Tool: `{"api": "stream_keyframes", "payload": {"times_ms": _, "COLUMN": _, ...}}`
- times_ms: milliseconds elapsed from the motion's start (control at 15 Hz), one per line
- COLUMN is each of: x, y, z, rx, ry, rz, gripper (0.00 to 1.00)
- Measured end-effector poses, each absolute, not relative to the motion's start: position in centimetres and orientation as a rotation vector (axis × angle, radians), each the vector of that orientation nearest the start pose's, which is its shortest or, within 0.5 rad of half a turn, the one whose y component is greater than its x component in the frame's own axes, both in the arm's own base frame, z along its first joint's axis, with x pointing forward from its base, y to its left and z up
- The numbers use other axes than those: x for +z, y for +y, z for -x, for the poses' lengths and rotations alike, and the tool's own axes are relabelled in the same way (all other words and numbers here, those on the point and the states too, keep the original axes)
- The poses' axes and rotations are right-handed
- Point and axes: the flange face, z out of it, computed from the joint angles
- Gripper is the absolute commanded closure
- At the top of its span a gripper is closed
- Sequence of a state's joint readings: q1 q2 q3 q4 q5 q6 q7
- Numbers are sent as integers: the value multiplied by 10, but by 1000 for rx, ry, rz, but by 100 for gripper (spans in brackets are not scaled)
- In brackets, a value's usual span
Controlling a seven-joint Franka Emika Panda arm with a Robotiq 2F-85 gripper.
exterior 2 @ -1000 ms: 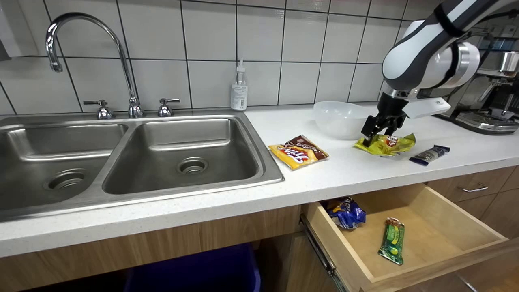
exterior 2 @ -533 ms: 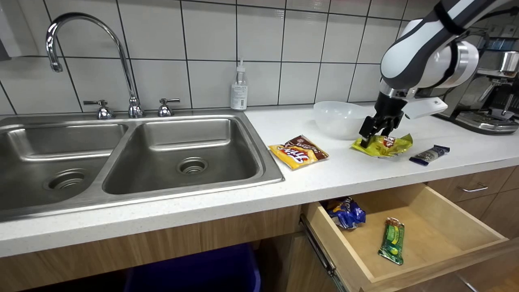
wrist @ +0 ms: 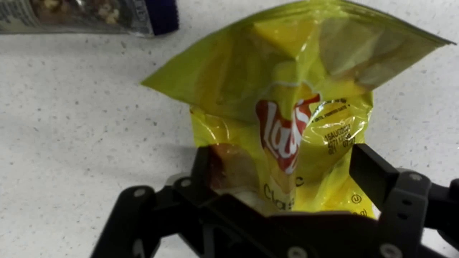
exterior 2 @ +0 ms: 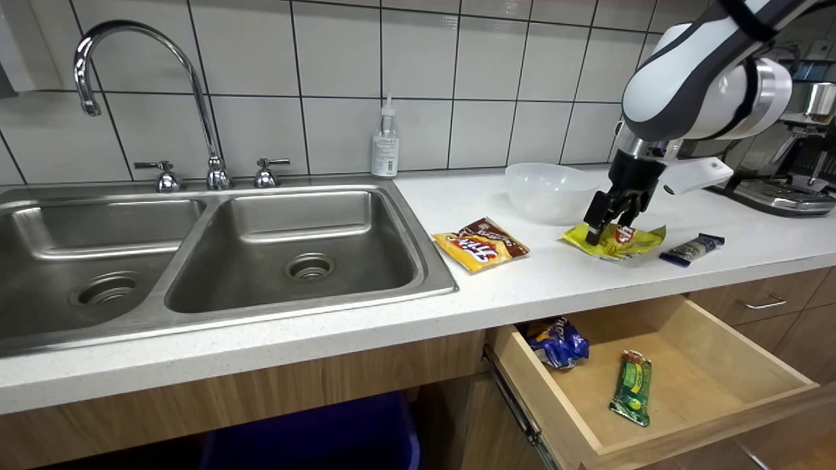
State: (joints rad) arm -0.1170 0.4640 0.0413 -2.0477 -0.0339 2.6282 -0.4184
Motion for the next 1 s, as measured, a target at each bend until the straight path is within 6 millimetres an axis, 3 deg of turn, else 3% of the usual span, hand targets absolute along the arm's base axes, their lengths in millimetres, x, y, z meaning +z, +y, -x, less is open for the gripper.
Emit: {"api": "stream_keyframes", "payload": {"times_ms": 1000, "x": 216, "y": -26, "z": -533, "rx": -37, "ry": -618, "rz": 3090, "gripper": 0}}
